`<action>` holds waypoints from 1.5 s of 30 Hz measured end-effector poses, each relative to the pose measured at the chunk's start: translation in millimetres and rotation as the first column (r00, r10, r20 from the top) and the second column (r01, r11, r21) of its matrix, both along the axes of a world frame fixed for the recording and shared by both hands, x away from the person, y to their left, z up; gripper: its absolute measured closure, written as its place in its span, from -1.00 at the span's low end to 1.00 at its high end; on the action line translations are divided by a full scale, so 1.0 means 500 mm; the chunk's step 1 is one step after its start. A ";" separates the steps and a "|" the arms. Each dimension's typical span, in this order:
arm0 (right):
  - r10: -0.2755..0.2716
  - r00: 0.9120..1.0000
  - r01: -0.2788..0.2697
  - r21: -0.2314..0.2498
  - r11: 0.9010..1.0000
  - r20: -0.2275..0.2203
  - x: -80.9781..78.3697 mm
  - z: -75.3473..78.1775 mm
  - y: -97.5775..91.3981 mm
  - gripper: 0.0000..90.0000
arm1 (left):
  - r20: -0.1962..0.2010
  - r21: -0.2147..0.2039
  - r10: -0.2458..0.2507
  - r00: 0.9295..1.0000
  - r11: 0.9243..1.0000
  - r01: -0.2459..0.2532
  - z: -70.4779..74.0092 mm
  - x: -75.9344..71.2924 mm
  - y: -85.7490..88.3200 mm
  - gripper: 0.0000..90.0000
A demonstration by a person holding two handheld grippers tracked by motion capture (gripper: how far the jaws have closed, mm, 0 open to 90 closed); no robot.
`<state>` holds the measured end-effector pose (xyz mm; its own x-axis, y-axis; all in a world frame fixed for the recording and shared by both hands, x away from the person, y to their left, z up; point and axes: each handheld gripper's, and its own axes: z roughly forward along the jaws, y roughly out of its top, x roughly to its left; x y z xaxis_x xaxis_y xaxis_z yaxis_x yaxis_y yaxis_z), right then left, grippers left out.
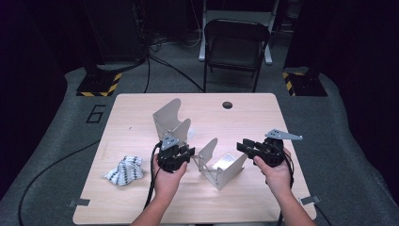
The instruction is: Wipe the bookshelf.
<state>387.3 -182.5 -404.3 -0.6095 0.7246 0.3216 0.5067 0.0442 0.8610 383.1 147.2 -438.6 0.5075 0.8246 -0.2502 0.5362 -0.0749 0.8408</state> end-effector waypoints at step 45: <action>-0.113 0.994 0.113 0.043 0.993 -0.005 -0.065 -0.017 -0.109 0.28 | -0.031 0.011 -0.421 0.906 0.907 0.422 0.012 0.006 -0.063 0.52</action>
